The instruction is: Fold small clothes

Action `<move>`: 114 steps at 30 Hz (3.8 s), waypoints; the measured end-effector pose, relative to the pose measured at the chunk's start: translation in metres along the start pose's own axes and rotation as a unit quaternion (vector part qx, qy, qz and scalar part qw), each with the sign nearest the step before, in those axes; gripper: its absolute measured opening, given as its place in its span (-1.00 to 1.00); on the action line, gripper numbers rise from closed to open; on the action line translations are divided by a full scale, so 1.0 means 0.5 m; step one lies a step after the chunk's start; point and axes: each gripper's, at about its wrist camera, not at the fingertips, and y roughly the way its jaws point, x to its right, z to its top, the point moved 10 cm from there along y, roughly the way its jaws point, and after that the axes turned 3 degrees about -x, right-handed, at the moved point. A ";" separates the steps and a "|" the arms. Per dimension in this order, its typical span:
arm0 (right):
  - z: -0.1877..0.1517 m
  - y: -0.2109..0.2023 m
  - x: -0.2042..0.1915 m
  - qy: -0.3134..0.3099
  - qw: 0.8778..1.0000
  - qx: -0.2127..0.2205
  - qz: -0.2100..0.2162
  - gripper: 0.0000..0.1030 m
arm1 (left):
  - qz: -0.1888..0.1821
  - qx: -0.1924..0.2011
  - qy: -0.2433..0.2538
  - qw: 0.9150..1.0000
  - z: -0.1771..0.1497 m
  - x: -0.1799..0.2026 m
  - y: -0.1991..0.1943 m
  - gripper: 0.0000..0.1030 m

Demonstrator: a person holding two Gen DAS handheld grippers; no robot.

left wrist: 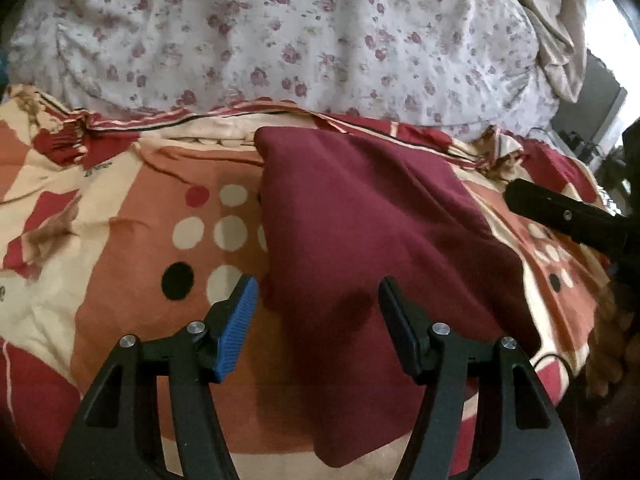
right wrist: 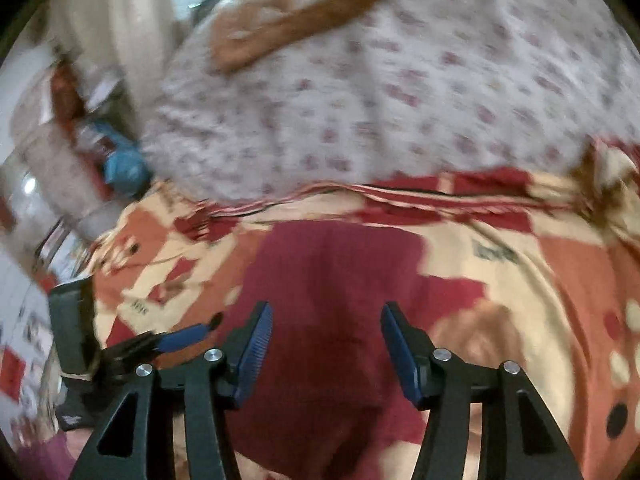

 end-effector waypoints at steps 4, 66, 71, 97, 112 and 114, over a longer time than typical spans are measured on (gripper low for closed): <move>-0.047 0.083 0.040 -0.024 0.997 -0.046 -0.060 -0.15 | 0.014 0.008 0.013 1.000 -0.029 0.002 0.016 0.24; -0.131 -0.012 0.043 0.052 0.994 -0.003 -0.095 0.26 | 0.095 0.107 0.070 0.987 -0.001 -0.009 -0.048 0.38; -0.132 -0.004 0.033 0.046 0.994 -0.007 -0.094 0.27 | 0.094 0.101 0.064 0.988 0.000 -0.012 -0.045 0.38; -0.128 0.005 0.031 0.038 0.994 -0.002 -0.104 0.36 | 0.118 0.097 0.038 0.988 0.007 -0.055 -0.044 0.38; -0.125 0.017 0.032 0.026 0.993 -0.001 -0.119 0.37 | 0.127 0.094 0.036 0.987 0.010 -0.065 -0.040 0.38; -0.125 0.018 0.030 0.025 0.993 -0.001 -0.119 0.37 | 0.127 0.093 0.034 0.987 0.010 -0.067 -0.039 0.38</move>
